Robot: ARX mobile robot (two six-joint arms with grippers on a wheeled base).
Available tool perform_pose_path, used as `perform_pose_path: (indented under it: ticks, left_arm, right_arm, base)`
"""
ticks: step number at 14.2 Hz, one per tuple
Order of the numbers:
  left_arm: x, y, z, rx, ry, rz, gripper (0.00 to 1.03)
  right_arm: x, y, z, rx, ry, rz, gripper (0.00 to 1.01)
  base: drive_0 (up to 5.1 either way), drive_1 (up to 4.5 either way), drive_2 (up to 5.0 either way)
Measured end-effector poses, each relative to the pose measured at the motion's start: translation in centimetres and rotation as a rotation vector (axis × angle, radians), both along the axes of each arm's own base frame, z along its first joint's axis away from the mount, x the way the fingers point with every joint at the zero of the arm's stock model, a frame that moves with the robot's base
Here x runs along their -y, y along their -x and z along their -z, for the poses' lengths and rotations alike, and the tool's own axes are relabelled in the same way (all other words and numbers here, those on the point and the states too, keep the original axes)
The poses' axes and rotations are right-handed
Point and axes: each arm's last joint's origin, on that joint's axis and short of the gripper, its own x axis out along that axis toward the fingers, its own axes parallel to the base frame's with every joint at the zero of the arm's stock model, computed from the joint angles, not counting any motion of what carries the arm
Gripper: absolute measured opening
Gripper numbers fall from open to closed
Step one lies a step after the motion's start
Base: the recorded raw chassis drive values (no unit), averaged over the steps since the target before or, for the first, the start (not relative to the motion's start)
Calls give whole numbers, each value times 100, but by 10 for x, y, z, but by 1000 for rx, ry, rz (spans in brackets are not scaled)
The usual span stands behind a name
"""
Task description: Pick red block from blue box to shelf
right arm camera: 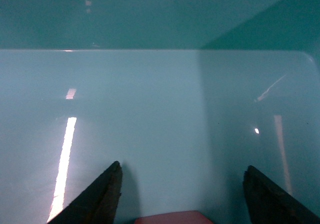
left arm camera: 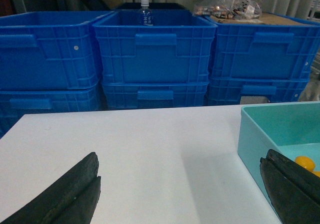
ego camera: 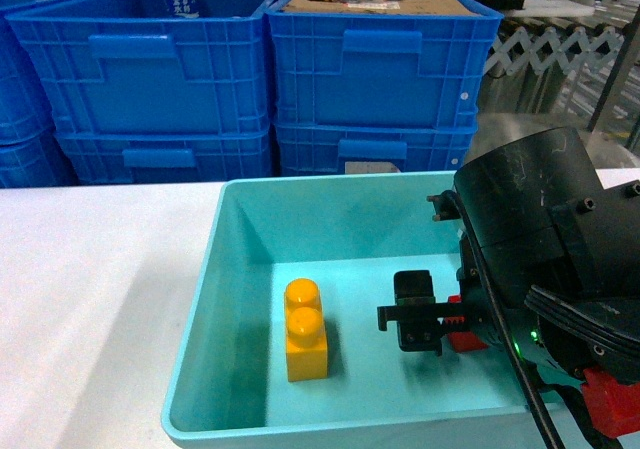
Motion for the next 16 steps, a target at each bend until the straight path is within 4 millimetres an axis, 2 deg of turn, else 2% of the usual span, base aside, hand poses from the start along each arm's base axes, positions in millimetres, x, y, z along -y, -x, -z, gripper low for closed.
perform_pose_path:
  ticks: [1,2,3,5,6,7,10,11,12,15,16]
  left_arm:
    - [0,0,0,0,0,0,98]
    - [0,0,0,0,0,0,98]
    - [0,0,0,0,0,0,98]
    - [0,0,0,0,0,0,98]
    - [0,0,0,0,0,0,98]
    - [0,0,0,0,0,0,98]
    - [0,0,0,0,0,0,98]
    - [0,0,0,0,0,0,98]
    - [0,0,0,0,0,0,98]
    - [0,0,0,0,0,0,98]
    - [0,0,0,0,0,0,98]
  right_arm:
    - [1,-1,1,-3,-4,2,43]
    - [1,-1,1,-5,-8,-2,33]
    - [1,-1,1,-1,-9,-2,29]
    - [1,-1,1,9,-7,-7,29]
    - [1,2,-3,9,-1,-22,29]
    - [2,10,-14,11,-1,-60,29]
    - [22,21,-109,198,-81,-162,29]
    - [50,30,-151,295,-107,-166,29]
    - [96,49,-179,366,-132,-133,29]
    - [155,89,-192,502,-130,-4,29]
    - [168,106,-195,563,-107,54,29]
  base:
    - [0,0,0]
    - [0,0,0]
    - [0,0,0]
    - [0,0,0]
    - [0,0,0]
    - [0,0,0]
    - [0,0,0]
    - [0,0,0]
    - [0,0,0]
    - [0,0,0]
    - [0,0,0]
